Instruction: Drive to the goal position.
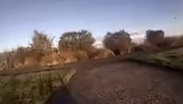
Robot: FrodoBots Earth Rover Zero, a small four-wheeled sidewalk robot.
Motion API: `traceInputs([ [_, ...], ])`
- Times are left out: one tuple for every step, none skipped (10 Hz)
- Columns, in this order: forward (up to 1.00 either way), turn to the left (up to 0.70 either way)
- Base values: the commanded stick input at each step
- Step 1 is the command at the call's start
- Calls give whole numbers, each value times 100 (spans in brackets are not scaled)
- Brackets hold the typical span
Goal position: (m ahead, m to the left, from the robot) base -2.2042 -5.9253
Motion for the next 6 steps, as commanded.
traceInputs([
  [70, 0],
  [70, 0],
  [70, 0],
  [70, 0],
  [70, 0],
  [70, 0],
])
